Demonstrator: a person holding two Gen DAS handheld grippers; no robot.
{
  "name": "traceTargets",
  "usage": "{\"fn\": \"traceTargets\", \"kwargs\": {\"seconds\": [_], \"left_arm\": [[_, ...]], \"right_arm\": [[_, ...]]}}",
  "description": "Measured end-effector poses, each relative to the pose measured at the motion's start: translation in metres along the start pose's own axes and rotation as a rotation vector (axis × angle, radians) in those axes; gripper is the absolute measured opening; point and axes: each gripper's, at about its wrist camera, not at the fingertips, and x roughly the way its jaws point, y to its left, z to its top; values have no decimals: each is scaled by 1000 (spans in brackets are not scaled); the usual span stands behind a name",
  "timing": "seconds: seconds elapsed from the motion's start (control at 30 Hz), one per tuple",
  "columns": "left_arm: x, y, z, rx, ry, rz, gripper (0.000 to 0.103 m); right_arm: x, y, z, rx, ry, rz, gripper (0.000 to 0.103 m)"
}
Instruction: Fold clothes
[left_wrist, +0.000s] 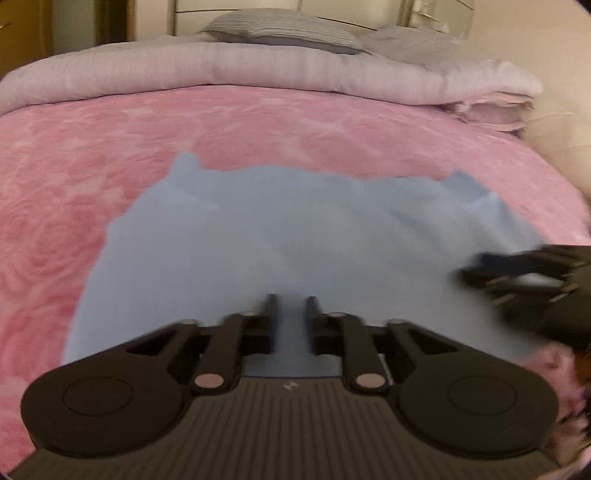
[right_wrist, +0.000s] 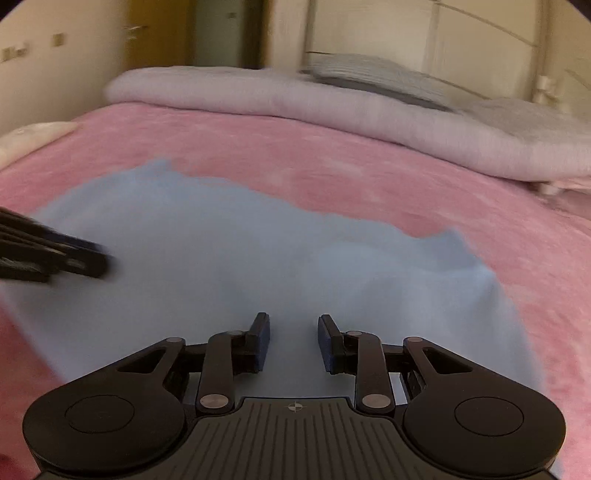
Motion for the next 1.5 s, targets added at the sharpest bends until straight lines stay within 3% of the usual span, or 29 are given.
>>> {"fn": "traceTargets", "kwargs": {"seconds": [0.07,0.17,0.2,0.33,0.43,0.6,0.7,0.73,0.77,0.8,1.03,1.2,1.4,1.5], "left_arm": [[2,22,0,-61,-6,-53,3],[-5,33,4,-99,-11,-86,3],[-15,32,5,-98,-25,-64,3],[-51,45,3,-171,-97,-39,13],[-55,51,-9,-184,-73,29,14],[-61,44,-21,-182,9,144,15],[-76,28,-22,-150,34,204,18],[-82,21,-22,-145,48,217,22],[-87,15,-23,-140,61,220,27],[-90,10,-26,-134,73,219,28],[-121,-28,-52,-80,165,238,31],[-151,-46,-64,-37,136,238,37],[-182,-53,-69,-42,96,208,39],[-194,-55,-71,-39,80,216,39]], "right_arm": [[-5,-22,-3,55,8,-61,0],[-17,-57,-7,147,21,-147,0],[-22,-68,-8,178,25,-175,0],[-67,-90,-17,356,-10,-125,0],[-85,-74,-27,350,-14,-94,3],[-89,-57,-34,384,50,-162,5],[-107,-43,-27,413,78,-188,14],[-114,-38,-27,432,82,-188,23],[-120,-33,-28,455,87,-186,30],[-123,-30,-28,479,97,-182,31],[-142,9,-42,479,236,-157,32],[-159,33,-39,426,287,-204,33],[-186,48,-36,432,250,-141,33],[-197,57,-36,413,246,-155,33]]}}
